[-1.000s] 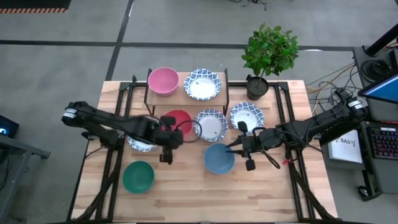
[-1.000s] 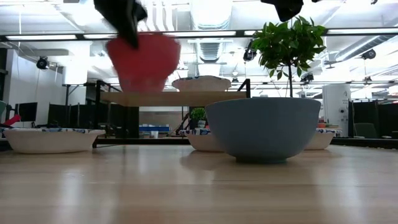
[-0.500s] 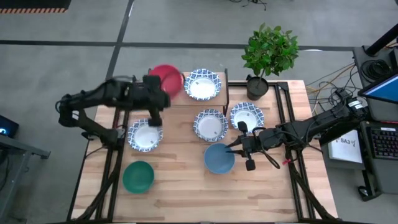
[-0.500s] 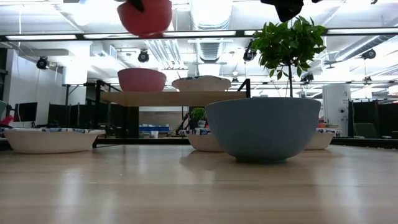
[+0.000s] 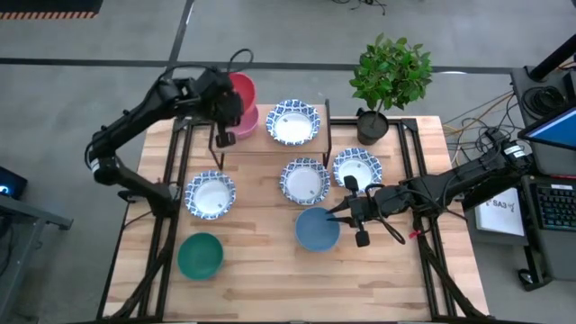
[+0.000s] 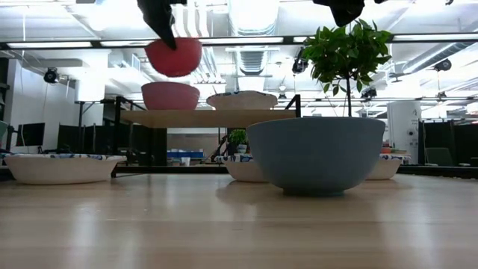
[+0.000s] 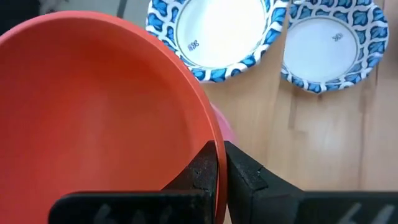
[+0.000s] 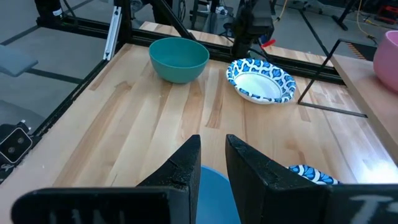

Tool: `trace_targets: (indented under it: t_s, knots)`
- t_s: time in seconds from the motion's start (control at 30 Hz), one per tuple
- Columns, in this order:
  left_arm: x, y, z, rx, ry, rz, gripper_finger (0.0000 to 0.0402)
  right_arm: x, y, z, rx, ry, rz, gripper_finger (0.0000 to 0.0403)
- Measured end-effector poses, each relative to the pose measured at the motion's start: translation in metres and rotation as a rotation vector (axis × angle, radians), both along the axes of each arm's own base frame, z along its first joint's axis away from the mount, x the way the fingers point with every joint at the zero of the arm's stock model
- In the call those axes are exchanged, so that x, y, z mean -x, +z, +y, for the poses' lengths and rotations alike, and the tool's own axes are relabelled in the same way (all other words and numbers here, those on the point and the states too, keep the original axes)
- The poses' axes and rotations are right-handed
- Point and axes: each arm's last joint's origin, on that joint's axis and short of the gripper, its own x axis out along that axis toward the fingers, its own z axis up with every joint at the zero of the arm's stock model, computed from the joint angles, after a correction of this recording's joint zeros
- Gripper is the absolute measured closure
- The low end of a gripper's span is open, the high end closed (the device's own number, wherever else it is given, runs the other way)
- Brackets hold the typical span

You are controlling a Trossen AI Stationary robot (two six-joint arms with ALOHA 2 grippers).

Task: Place and stack bowls onto a shelf
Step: Stack the orange bowl on the pink bowl on the shelf

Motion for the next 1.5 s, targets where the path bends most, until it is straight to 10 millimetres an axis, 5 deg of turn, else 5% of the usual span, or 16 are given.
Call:
trace_targets:
  t_s: [1.2,1.5]
  knots:
    - [-0.013,-0.028,0.019,0.134,0.052,0.122,0.0401,0.000,-0.001,0.000,-0.007,-0.004,0.010,0.0337]
    - [-0.013,-0.028,0.019,0.121,0.064,0.128,0.0357,0.000,-0.001,0.000,-0.008,-0.004,0.010,0.0337]
